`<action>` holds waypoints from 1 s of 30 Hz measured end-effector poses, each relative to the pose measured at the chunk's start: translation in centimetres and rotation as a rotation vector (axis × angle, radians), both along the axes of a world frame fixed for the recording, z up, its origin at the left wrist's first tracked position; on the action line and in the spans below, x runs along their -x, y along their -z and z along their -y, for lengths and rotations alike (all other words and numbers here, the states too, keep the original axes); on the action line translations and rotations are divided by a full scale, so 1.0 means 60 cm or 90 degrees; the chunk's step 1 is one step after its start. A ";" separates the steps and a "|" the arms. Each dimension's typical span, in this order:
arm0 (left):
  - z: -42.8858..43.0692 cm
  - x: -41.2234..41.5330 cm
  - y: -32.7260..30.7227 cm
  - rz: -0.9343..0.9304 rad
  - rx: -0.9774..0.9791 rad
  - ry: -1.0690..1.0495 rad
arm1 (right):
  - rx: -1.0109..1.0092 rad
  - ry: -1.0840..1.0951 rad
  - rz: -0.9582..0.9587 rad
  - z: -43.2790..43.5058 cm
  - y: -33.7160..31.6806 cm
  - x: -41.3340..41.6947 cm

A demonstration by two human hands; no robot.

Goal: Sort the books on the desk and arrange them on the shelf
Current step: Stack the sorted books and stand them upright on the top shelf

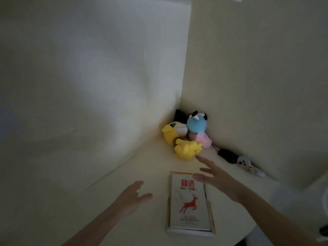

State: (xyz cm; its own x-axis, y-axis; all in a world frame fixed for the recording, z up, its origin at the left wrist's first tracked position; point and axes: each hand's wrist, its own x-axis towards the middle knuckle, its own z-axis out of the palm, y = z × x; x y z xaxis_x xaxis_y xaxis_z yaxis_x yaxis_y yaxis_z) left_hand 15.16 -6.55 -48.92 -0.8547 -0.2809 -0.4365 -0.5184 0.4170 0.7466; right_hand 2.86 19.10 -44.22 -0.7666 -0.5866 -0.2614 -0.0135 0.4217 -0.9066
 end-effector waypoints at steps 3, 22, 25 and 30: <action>-0.029 0.026 0.064 0.071 -0.030 -0.008 | -0.047 0.067 0.086 -0.030 0.090 0.013; -0.093 0.159 0.245 0.186 -0.304 -0.103 | 0.011 0.259 0.379 -0.044 0.331 0.055; -0.088 0.166 0.255 0.210 -0.285 -0.117 | -0.010 0.260 0.383 -0.040 0.362 0.058; -0.103 0.169 0.243 0.177 -0.375 -0.081 | 0.002 0.260 0.379 -0.038 0.376 0.063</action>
